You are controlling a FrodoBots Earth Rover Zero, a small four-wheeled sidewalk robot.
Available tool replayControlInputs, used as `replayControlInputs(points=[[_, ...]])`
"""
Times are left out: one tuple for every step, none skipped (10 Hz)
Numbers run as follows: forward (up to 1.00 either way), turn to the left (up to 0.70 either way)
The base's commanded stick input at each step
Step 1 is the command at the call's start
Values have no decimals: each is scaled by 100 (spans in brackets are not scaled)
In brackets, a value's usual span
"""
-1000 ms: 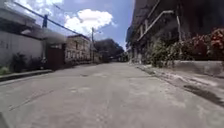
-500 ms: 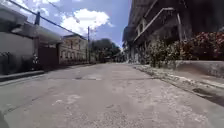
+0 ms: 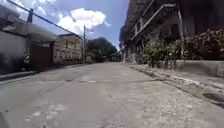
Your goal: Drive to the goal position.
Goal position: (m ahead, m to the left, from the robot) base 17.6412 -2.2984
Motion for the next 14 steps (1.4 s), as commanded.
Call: replayControlInputs(points=[[85,0],[85,0],[85,0],[85,0],[85,0],[85,0],[85,0],[85,0],[85,0],[85,0],[85,0],[85,0],[85,0],[85,0]])
